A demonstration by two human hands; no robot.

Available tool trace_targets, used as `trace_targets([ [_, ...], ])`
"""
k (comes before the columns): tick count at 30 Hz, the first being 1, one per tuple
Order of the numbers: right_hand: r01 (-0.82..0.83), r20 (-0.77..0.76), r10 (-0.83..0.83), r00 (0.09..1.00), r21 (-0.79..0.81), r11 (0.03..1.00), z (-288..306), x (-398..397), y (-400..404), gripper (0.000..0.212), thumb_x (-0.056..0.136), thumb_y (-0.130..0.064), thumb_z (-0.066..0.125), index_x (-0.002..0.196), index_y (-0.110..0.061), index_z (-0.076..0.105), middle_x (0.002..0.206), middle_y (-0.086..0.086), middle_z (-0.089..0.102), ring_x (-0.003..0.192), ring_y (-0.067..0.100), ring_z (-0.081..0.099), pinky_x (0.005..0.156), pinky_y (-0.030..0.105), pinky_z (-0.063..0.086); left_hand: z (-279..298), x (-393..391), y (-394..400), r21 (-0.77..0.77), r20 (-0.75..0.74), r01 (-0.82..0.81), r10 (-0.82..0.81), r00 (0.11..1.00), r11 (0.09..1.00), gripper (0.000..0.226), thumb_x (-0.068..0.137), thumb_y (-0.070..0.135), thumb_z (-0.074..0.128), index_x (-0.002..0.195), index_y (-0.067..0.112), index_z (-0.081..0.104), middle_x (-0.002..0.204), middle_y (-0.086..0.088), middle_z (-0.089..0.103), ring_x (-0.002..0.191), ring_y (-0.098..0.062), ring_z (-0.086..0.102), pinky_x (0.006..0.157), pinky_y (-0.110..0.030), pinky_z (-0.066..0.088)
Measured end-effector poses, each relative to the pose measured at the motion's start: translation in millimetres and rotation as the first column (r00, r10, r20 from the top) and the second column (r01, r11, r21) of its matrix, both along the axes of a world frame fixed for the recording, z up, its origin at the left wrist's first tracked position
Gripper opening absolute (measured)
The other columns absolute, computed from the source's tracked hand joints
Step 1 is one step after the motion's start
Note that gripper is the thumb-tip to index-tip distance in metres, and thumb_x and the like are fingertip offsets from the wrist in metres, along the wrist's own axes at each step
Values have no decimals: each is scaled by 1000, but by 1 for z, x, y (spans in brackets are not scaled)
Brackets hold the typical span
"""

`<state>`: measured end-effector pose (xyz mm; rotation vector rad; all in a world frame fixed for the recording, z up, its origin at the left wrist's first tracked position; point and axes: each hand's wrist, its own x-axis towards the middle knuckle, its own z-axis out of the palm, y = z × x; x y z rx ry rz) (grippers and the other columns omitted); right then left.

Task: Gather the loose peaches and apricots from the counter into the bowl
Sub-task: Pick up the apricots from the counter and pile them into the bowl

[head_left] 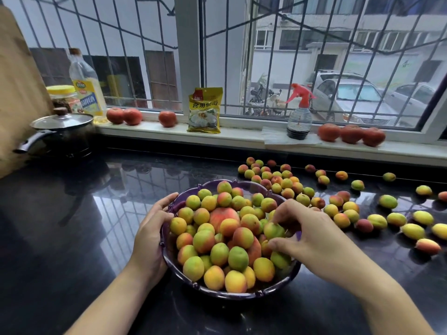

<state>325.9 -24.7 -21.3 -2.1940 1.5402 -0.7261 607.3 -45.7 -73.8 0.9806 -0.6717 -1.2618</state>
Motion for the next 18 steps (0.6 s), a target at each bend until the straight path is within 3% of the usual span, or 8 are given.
trace_targets([
  [7,6,-206,6,978,57,998,6,23,2,33,85,-45,76,105,-43,50,98,-18,57,83,-2,54,63,16,41,-1,1,0,4,-3,4,-4,1000,1000,41,97,4,42,130,15,66,118,-16,75,111,-34,67,110,-59,47],
  [18,28,-177,-21,984,35,999,3,26,5,29,85,-42,77,92,-38,49,87,-15,56,79,2,53,60,16,37,-1,0,0,-7,18,4,-4,1000,1000,41,97,5,43,129,16,66,118,-14,75,111,-34,69,106,-57,50],
])
